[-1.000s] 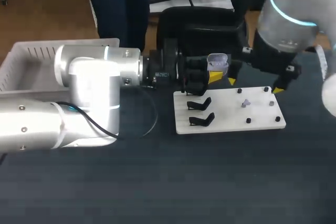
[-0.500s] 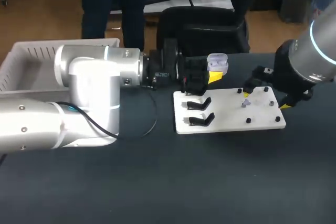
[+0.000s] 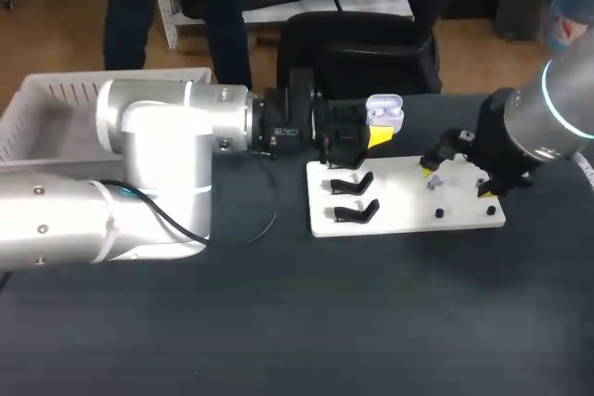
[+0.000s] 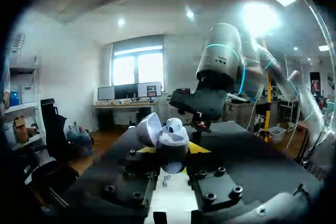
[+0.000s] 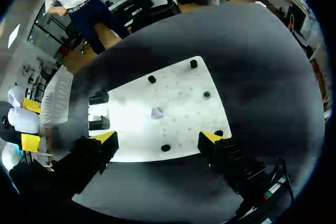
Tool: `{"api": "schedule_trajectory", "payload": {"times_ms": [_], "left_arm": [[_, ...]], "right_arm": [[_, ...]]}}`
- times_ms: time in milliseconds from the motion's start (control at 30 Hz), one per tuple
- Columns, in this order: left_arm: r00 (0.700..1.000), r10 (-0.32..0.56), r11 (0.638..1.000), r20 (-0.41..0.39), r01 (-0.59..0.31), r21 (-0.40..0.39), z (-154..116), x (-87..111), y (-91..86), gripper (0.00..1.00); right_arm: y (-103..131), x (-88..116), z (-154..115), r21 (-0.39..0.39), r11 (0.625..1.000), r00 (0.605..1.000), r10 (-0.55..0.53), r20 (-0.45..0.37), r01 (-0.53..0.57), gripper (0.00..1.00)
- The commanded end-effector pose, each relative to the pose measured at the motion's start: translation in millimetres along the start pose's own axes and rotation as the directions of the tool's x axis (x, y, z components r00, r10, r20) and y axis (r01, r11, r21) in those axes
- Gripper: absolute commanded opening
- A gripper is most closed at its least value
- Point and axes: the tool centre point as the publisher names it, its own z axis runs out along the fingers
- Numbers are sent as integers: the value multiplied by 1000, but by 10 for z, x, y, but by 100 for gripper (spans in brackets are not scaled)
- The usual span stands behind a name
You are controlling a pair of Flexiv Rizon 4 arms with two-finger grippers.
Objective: Pick up each earbud case from the left stands, insert the matching earbuds, close the lid, and place the case in the box.
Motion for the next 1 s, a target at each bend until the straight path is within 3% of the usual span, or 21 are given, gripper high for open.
{"api": "schedule_trajectory", "payload": {"times_ms": [33,100,533,600,633,1000], "left_arm": [[1000,4,1000,7,-4,-6,2,12,-11,0],[1000,4,1000,7,-4,-6,2,12,-11,0],[1000,4,1000,7,-4,-6,2,12,-11,0],[1000,4,1000,7,-4,-6,2,12,-11,0],[1000,4,1000,7,-4,-6,2,12,-11,0],[1000,4,1000,7,-4,-6,2,12,-11,0]], "right_arm": [[42,-25,167,3,1000,1000,7,6,-7,98],[54,-39,203,3,1000,1000,6,2,-6,90],[118,-124,357,0,1000,999,-17,-32,17,76],[125,-132,366,4,1000,999,-17,-35,18,56],[126,-135,371,5,1000,999,-17,-36,17,51],[119,-138,437,11,1000,999,-5,-48,5,57]]}}
